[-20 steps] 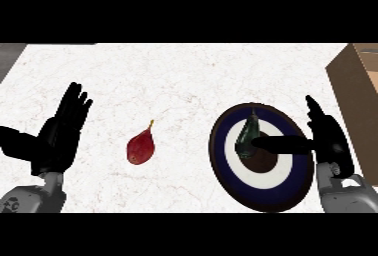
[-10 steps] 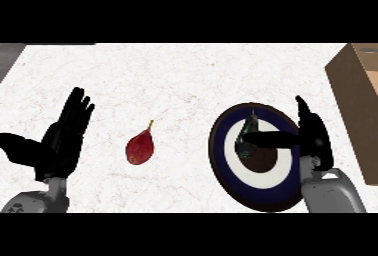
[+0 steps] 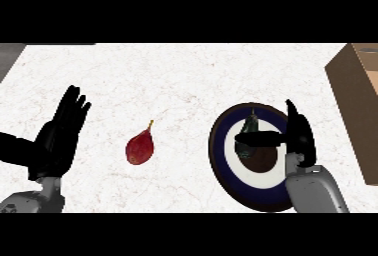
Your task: Pick the eggplant from the plate and place it in the cardboard box
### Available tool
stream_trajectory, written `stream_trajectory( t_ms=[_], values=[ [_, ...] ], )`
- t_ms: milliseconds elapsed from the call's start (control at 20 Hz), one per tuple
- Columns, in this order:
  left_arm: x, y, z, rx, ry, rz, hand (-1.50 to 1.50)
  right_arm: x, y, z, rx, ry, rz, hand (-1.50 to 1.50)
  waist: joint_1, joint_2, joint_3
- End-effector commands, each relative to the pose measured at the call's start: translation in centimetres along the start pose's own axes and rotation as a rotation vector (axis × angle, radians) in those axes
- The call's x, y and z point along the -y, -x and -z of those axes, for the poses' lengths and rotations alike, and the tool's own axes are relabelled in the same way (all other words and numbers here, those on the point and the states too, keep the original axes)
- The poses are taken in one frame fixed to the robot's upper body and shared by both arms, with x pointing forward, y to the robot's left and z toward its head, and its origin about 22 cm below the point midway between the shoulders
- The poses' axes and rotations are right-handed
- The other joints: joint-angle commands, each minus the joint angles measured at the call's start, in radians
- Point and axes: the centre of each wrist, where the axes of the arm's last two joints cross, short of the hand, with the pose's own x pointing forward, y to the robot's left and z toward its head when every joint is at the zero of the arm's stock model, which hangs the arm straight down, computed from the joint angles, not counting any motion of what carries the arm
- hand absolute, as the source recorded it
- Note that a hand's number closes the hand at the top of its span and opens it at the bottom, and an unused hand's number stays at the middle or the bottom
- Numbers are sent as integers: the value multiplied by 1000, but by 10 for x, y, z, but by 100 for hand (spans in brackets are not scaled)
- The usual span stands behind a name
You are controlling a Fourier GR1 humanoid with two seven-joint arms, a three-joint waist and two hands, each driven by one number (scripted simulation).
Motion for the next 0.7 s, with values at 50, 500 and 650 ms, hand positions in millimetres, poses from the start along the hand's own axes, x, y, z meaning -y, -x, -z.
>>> stream_trajectory(
  t_ms=[50,500,650],
  values=[
    [5,-10,2,4,-4,4,0,10,4,11,-125,7,-18,-150,-2,0,0],
    [2,9,-6,2,0,3,0,-28,24,8,-124,-33,-9,-150,1,0,0],
    [-16,3,11,-6,-8,13,0,-27,-10,4,-110,-39,-18,-150,0,0,0]
  ],
)
